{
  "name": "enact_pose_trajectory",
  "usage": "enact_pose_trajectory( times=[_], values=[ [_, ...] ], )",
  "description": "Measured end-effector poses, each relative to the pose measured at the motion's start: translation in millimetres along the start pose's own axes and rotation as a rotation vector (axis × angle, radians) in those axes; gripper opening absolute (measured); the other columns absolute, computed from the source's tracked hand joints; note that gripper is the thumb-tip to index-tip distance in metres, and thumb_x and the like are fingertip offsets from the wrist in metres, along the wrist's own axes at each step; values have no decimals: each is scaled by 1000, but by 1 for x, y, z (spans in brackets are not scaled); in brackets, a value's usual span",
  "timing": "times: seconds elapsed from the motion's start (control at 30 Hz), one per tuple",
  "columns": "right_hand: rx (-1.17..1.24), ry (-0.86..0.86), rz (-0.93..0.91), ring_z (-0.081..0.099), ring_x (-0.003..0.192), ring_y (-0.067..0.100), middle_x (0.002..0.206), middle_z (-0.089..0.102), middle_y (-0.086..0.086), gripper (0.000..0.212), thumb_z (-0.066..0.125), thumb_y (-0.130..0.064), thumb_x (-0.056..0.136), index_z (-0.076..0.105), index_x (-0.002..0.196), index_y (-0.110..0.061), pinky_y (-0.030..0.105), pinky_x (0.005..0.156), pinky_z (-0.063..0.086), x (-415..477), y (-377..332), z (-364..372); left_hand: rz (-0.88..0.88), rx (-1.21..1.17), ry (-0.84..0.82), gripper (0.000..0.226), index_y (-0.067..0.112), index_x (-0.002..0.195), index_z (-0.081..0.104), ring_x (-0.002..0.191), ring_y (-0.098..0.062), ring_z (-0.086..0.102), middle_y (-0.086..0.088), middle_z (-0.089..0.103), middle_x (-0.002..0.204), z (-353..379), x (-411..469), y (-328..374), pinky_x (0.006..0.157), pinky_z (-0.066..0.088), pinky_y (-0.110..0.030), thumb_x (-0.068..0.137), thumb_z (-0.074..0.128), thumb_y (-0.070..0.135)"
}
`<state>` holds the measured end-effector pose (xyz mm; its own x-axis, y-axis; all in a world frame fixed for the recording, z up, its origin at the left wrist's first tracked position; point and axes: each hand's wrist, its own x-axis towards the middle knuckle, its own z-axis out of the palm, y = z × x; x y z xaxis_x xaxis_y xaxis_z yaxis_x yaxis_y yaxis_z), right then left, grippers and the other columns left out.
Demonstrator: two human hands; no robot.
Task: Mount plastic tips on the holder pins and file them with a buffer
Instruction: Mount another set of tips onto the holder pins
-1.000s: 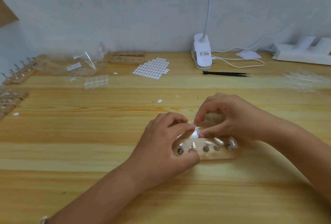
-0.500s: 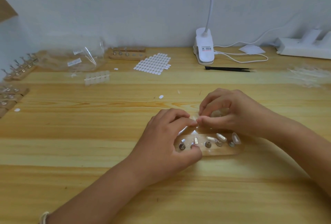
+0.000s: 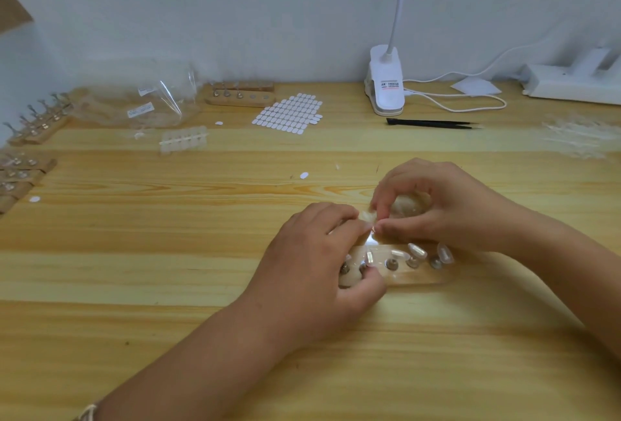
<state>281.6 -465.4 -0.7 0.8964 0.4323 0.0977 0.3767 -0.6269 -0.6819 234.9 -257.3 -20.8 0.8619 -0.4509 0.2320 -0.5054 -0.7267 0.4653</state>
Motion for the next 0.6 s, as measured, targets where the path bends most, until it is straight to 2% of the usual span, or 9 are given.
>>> enact_pose_trajectory(
  times=[0.1, 0.17, 0.23, 0.33, 0.4, 0.47, 0.53, 0.6],
  values=[
    [43, -1, 63, 64, 98, 19, 91, 73, -4, 8, 78, -23, 81, 71, 78, -27, 51, 91, 49, 0, -1, -3, 3, 37, -5, 48, 20, 120, 68, 121, -12, 51, 7, 61, 125, 0, -1, 2, 102, 40, -30, 77, 57, 39],
    [85, 6, 62, 66, 95, 20, 88, 75, -1, 11, 77, -18, 82, 70, 77, -24, 49, 91, 51, -1, -5, -5, 6, 30, -12, 48, 22, 121, 67, 121, -10, 50, 9, 60, 126, -1, -1, 1, 103, 39, -30, 78, 56, 40],
    [131, 38, 14, 69, 93, 17, 86, 76, -3, 15, 77, -11, 82, 68, 75, -20, 42, 92, 53, -3, -13, -7, -9, -21, -26, 49, 24, 122, 67, 123, -6, 47, 12, 59, 127, -2, 0, -1, 105, 36, -28, 77, 58, 41],
    [184, 41, -101, 71, 84, 17, 82, 76, -6, 17, 78, -5, 80, 67, 74, -17, 28, 83, 55, -6, -29, -8, -34, -171, -90, 54, 33, 127, 62, 123, 1, 43, 22, 55, 126, -8, 2, -9, 106, 33, -26, 74, 64, 43],
    [168, 32, -167, 71, 83, 17, 82, 76, -7, 14, 80, -8, 80, 69, 77, -17, 22, 80, 54, -10, -39, -6, 6, -282, -150, 57, 40, 128, 57, 118, -1, 46, 22, 59, 120, -15, 3, -14, 101, 34, -20, 73, 71, 36],
    [123, 18, -189, 68, 79, 10, 80, 73, -10, 10, 82, -15, 78, 72, 79, -17, 12, 71, 49, -15, -46, -1, 47, -376, -192, 62, 43, 126, 54, 111, -2, 51, 19, 62, 115, -22, 4, -21, 95, 36, -12, 72, 79, 25],
    [73, 11, -153, 62, 76, 4, 77, 68, -16, 12, 84, -26, 74, 74, 79, -22, 6, 62, 43, -20, -52, 5, 22, -452, -222, 56, 40, 117, 62, 113, 2, 52, 22, 61, 118, -27, 5, -27, 94, 37, -10, 71, 83, 16],
    [-13, 10, -130, 60, 81, 5, 78, 66, -17, 13, 83, -37, 71, 74, 79, -31, 8, 65, 40, -23, -55, 12, -26, -522, -238, 51, 35, 111, 68, 117, 2, 53, 23, 62, 118, -29, 6, -31, 97, 38, -11, 69, 85, 11]
  ],
)
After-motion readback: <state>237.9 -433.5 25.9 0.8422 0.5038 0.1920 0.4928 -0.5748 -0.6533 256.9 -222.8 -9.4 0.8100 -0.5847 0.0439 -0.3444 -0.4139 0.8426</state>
